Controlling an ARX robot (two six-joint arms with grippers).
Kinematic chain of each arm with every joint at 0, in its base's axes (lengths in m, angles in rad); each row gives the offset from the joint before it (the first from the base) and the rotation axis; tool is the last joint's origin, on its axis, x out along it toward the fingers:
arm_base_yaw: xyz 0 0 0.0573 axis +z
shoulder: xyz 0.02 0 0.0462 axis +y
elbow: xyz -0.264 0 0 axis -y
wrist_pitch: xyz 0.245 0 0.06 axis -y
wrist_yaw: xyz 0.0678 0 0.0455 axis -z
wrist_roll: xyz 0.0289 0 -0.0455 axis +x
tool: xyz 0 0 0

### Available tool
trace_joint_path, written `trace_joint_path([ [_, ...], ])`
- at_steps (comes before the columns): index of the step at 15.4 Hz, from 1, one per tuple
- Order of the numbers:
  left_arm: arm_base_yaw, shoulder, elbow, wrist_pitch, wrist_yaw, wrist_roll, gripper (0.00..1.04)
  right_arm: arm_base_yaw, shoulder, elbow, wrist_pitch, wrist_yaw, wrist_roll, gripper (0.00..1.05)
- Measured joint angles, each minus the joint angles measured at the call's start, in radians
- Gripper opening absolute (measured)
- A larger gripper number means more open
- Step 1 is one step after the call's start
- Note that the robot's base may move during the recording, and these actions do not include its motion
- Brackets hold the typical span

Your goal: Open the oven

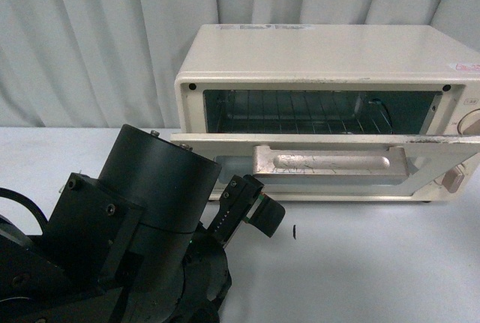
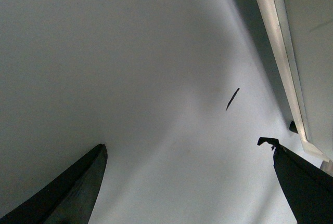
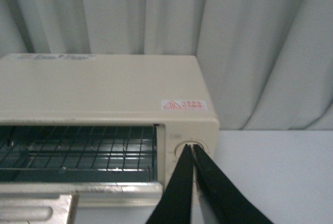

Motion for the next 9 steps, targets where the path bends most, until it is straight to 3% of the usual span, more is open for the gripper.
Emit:
trace_joint_path([
  [9, 0.0, 0.0, 0.0, 0.0, -0.003, 0.0, 0.98, -0.102, -0.282, -0.142, -0.125, -0.106, 0.019, 0.02],
])
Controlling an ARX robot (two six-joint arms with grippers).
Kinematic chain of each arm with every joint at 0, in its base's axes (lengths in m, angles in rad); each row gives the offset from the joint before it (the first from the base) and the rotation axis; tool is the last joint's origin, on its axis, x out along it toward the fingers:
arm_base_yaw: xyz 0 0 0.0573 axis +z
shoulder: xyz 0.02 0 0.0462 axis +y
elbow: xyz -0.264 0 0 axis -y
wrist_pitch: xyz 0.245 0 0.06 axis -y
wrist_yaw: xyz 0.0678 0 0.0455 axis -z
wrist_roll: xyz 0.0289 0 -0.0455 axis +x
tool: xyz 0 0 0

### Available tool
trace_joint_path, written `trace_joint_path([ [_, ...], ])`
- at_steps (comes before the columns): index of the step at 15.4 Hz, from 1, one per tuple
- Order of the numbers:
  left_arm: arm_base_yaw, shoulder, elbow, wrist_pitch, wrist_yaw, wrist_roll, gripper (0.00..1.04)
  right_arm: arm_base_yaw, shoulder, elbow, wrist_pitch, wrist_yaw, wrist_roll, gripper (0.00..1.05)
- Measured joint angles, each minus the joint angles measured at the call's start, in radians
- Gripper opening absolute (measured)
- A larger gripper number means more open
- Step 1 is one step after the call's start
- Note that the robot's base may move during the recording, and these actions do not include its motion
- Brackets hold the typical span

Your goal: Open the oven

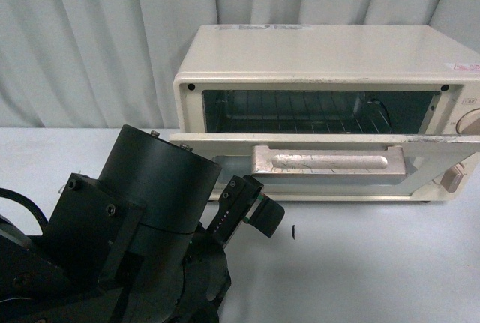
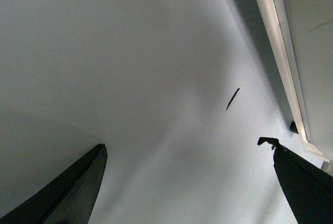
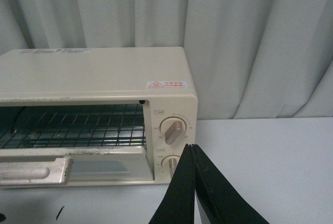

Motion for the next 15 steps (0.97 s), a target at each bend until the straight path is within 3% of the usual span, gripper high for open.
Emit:
trace_joint_path([
  [2, 0.0, 0.0, 0.0, 0.0, 0.001, 0.0, 0.98, -0.076, -0.066, -0.018, -0.043, -0.063, 0.0, 0.02],
  [15, 0.0, 0.0, 0.0, 0.0, 0.0, 0.0, 0.98, -0.075, -0.54, -0.075, -0.442, -0.075, 0.002, 0.02],
])
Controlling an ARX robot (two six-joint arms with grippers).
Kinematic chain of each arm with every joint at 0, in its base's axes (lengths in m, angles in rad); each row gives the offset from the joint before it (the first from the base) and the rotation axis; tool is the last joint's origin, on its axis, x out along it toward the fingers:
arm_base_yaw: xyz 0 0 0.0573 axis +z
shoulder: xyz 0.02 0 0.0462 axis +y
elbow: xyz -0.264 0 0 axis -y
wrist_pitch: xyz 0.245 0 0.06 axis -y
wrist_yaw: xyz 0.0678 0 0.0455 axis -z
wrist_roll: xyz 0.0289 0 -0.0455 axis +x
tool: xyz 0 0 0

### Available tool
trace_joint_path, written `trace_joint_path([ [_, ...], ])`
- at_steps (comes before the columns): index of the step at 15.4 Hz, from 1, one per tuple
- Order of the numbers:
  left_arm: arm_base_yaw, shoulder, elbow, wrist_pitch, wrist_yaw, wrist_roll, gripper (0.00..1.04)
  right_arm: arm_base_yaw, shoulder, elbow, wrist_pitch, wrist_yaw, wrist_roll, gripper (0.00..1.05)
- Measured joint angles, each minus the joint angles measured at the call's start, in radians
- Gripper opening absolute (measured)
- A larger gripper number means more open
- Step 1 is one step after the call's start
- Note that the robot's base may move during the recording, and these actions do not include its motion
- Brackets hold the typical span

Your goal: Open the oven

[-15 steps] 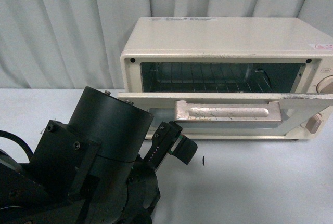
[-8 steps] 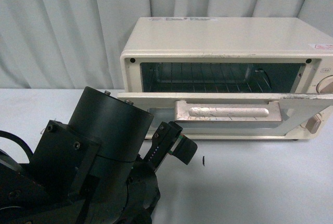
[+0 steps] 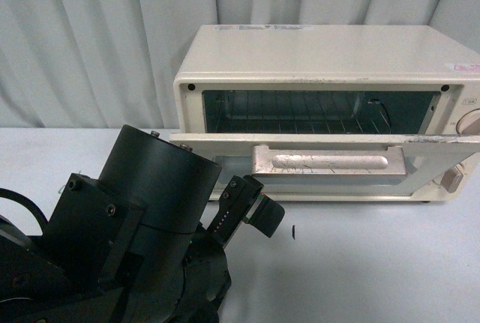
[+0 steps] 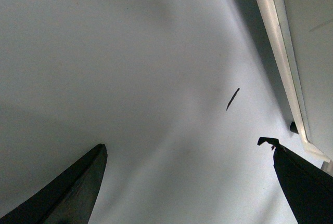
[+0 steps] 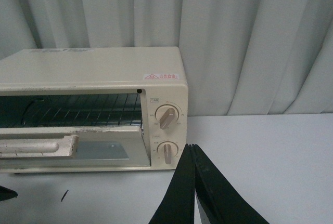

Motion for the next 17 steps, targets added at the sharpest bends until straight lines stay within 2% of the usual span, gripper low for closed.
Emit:
trace_joint_path([
  [4, 0.0, 0.0, 0.0, 0.0, 0.0, 0.0, 0.98, 0.0, -0.075, 0.0, -0.076, 0.0, 0.0, 0.02],
  [5, 0.0, 0.0, 0.0, 0.0, 0.0, 0.0, 0.98, 0.0, -0.151, 0.0, -0.199, 0.0, 0.0, 0.02],
  [6, 0.0, 0.0, 0.0, 0.0, 0.004, 0.0, 0.98, 0.0, -0.214, 0.0, -0.255, 0.0, 0.0, 0.02],
  [12, 0.0, 0.001, 0.0, 0.0, 0.001, 0.0, 0.98, 0.0, -0.241, 0.0, -0.25, 0.0, 0.0, 0.02],
  [15, 0.0, 0.001, 0.0, 0.0, 0.0, 0.0, 0.98, 0.0, -0.241, 0.0, -0.249, 0.0, 0.0, 0.29],
  [16, 0.0, 0.001, 0.0, 0.0, 0.0, 0.0, 0.98, 0.0, -0.241, 0.0, -0.249, 0.0, 0.0, 0.54],
  [17, 0.0, 0.001, 0.0, 0.0, 0.0, 0.0, 0.98, 0.0, -0.241, 0.0, -0.249, 0.0, 0.0, 0.65],
])
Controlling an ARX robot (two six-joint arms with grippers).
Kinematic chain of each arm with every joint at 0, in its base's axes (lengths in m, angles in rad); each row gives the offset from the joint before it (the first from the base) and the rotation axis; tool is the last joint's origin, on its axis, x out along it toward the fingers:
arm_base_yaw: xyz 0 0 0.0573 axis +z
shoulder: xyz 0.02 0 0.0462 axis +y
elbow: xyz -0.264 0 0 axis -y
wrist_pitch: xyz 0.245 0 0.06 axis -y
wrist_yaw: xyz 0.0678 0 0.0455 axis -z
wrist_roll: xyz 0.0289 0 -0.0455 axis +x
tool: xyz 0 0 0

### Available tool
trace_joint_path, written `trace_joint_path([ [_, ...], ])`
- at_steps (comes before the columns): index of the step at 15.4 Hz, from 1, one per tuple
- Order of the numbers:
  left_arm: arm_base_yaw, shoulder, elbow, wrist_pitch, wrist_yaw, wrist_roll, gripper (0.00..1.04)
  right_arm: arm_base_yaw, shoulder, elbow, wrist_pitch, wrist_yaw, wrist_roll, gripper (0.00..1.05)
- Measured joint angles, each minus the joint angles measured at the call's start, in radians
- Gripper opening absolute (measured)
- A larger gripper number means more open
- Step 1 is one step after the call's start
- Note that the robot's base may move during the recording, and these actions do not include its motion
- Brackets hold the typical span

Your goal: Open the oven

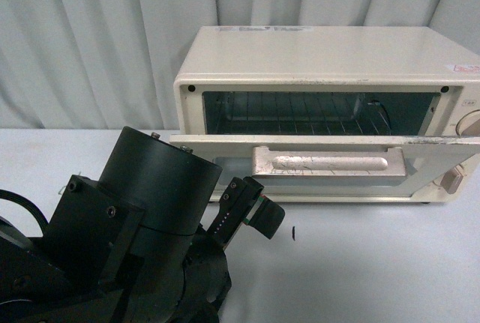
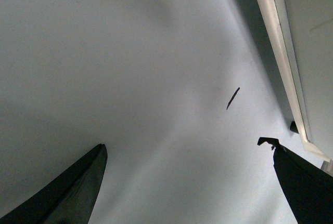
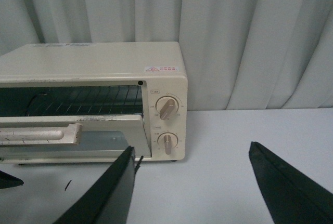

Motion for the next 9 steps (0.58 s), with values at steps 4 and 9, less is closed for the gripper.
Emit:
trace_joint_path([
  [4, -0.029, 0.031, -0.122, 0.303, -0.176, -0.015, 0.98, 0.0, 0.0, 0.0, -0.001, 0.0, 0.0, 0.97],
  [9, -0.032, -0.176, -0.283, 0.362, -0.129, 0.163, 0.98, 0.0, 0.001, 0.0, 0.0, 0.0, 0.0, 0.98],
])
